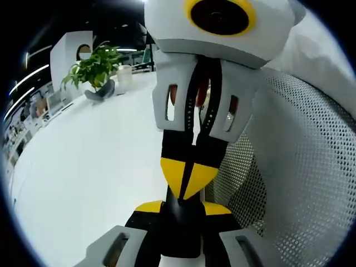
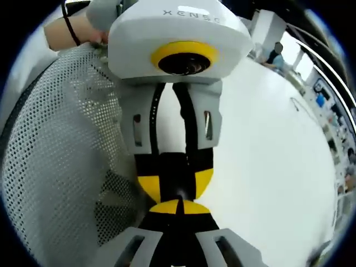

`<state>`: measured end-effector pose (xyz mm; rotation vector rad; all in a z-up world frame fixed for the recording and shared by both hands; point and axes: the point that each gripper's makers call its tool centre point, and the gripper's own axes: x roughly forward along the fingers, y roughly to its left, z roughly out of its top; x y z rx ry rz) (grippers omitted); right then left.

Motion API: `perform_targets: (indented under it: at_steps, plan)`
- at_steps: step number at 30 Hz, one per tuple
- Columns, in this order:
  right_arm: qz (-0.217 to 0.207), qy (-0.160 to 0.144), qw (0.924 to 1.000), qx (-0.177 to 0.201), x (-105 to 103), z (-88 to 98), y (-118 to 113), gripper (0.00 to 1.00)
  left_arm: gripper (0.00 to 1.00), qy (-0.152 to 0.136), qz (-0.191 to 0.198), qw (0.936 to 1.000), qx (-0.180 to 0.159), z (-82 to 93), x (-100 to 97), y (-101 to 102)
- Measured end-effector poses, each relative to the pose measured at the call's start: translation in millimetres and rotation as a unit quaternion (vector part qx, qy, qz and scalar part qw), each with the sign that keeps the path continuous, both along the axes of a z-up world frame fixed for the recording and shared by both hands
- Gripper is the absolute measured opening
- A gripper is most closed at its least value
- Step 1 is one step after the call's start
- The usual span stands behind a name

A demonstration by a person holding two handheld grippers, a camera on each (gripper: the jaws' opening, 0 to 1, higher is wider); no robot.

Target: Press the specified remote control buttons in sequence, fully releasing each button before pressing the next.

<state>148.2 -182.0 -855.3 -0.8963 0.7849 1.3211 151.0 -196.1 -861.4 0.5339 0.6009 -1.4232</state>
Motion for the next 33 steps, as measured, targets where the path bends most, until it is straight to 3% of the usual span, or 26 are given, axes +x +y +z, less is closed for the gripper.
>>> perform_targets:
  at_steps: [7, 11, 16, 18, 23, 27, 31, 33]
  plan:
    - [0.039, -0.004, 0.9992, -0.004, 0.2, -0.4, 4.5, 0.0, 0.24, 0.001, -0.002, 1.0, 0.0, 0.1, 0.0, 0.3]
    - [0.039, 0.003, 0.9992, -0.012, 1.4, -1.0, 6.1, 0.0, 0.24, 0.001, -0.001, 1.0, 0.0, -0.1, 0.0, 0.4]
    - [0.048, -0.018, 0.9983, -0.029, -0.4, -2.1, 5.7, 0.0, 0.24, 0.001, 0.001, 1.0, 0.002, 0.2, 0.0, 0.3]
    - [0.04, -0.023, 0.9988, -0.019, 0.5, -1.6, 4.7, 0.0, 0.24, 0.001, 0.001, 1.0, 0.003, 0.1, 0.1, 0.2]
    - [0.006, 0.0, 0.9999, 0.013, 2.7, -0.4, 4.8, 0.0, 0.24, 0.001, 0.001, 1.0, -0.001, 0.0, 0.0, 0.2]
    - [0.015, -0.003, 0.9989, 0.045, 1.2, 0.3, 4.6, 0.0, 0.24, -0.002, 0.014, 0.9999, 0.01, 0.1, -0.1, 0.2]
    - [-0.034, -0.006, 0.9943, 0.101, 1.8, 3.0, 5.4, 0.0, 0.25, -0.003, 0.012, 0.9999, 0.01, 0.2, 0.4, 0.2]
    - [-0.027, -0.006, 0.9947, 0.099, 0.5, 2.1, 3.3, 0.0, 0.25, -0.002, 0.012, 0.9999, 0.009, 0.1, 0.5, 0.1]
